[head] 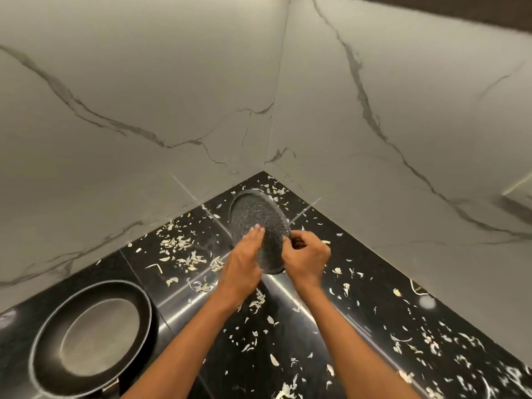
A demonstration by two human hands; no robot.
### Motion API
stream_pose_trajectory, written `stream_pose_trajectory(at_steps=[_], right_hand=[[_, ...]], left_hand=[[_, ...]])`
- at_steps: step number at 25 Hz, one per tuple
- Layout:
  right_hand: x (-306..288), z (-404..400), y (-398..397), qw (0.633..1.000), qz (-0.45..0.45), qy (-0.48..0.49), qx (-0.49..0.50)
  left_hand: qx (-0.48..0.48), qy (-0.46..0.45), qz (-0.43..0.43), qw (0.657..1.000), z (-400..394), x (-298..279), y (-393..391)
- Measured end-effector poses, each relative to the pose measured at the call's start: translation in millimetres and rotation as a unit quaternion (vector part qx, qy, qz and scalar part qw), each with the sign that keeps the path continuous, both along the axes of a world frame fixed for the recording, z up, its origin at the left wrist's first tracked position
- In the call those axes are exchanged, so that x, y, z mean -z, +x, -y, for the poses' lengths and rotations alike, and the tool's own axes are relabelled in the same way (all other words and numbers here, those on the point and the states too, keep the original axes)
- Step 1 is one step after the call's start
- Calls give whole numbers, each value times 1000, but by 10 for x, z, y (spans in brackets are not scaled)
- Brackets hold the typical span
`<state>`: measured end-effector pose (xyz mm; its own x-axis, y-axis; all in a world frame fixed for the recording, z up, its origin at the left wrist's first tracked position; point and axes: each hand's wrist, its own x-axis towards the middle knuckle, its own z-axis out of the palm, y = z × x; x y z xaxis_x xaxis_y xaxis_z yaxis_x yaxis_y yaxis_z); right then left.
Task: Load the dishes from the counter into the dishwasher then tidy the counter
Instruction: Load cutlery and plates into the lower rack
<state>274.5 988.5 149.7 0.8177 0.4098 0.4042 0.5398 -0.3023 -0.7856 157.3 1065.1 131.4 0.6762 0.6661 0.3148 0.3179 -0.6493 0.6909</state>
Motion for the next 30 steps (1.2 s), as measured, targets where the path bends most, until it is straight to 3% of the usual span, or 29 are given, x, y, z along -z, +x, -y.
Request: stream_pose_trajectory(at_steps=[2, 6, 10, 13, 16, 20, 30], right_hand=[[-165, 218, -34, 992, 122, -1, -38], [-431, 795, -33, 968, 248, 18, -46], [-446, 1402, -48, 953, 300, 2, -43], [-333, 1912, -154, 940, 335, -24, -51], [-231, 2392, -356, 932, 355, -36, -61], [-127, 3110, -658, 927, 366, -38, -67], [209, 4905, -1483, 948, 299, -82, -73]], left_hand=[[-11, 106, 45, 993, 45, -182, 41], [16, 238, 109, 965, 355, -393, -52], [19, 248, 144, 958, 764, -430, -228], [61, 243, 114, 961, 1093, -506, -254], [136, 230, 71, 961, 1488, -467, -334], [144, 229, 37, 962, 2160, -355, -657], [246, 248, 66, 935, 3704, -168, -1322]])
